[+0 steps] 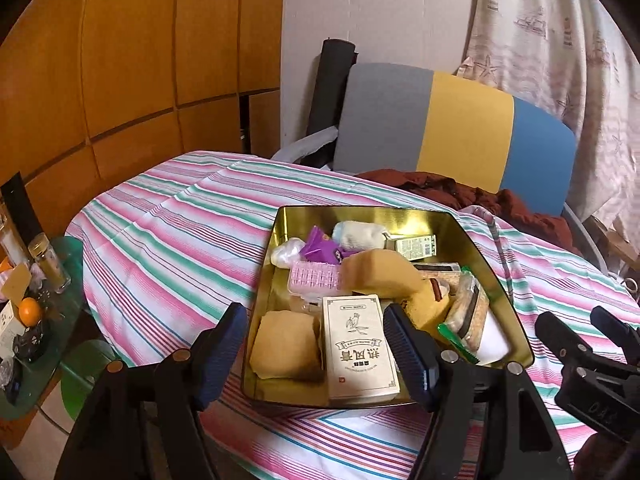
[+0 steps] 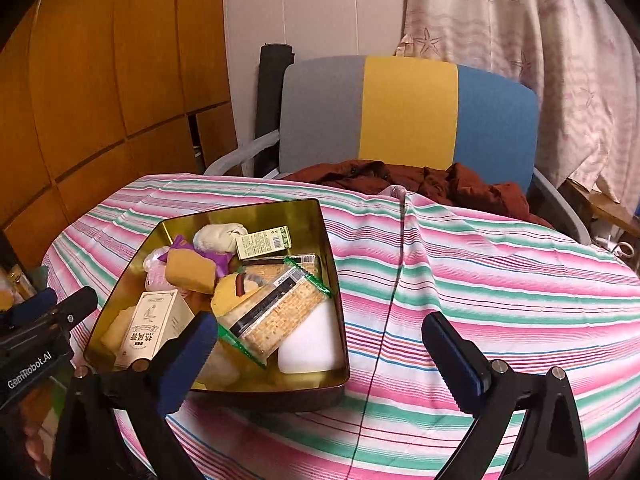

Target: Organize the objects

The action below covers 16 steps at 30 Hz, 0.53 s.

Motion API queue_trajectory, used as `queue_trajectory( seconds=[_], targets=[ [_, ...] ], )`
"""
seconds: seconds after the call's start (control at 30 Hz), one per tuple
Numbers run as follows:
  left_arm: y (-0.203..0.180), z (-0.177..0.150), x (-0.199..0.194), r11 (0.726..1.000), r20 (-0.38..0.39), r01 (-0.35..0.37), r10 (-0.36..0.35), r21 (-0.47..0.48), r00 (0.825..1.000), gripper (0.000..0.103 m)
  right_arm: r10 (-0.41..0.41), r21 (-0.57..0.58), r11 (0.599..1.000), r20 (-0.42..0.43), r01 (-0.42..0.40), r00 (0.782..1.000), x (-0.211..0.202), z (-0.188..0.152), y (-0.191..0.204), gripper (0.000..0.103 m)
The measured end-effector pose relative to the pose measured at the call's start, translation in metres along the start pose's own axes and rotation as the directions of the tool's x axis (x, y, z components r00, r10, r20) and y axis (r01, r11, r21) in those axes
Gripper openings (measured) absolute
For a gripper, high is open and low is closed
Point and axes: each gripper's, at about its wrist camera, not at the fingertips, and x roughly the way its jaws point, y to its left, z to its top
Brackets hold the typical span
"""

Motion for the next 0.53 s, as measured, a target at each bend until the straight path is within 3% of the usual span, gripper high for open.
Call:
queue_trajectory(
  seconds=[0.23, 0.53],
  targets=[
    [0.0028, -0.0009, 0.0062, 1.000, -0.011, 0.015, -0.015, -0.005, 1.000, 0.053, 0.011, -0.018, 1.000, -0.017, -0.011, 1.000, 0.0031, -0.0027, 0.0058, 0.103],
    [0.0007, 0.0003, 0.0019, 1.000, 0.030, 0.005, -0.005, 0.028, 1.000, 0.050, 0.012, -0.017, 1.000, -0.027, -0.012, 1.000, 0.0056, -0.0032, 0.0064, 0.103]
  ],
)
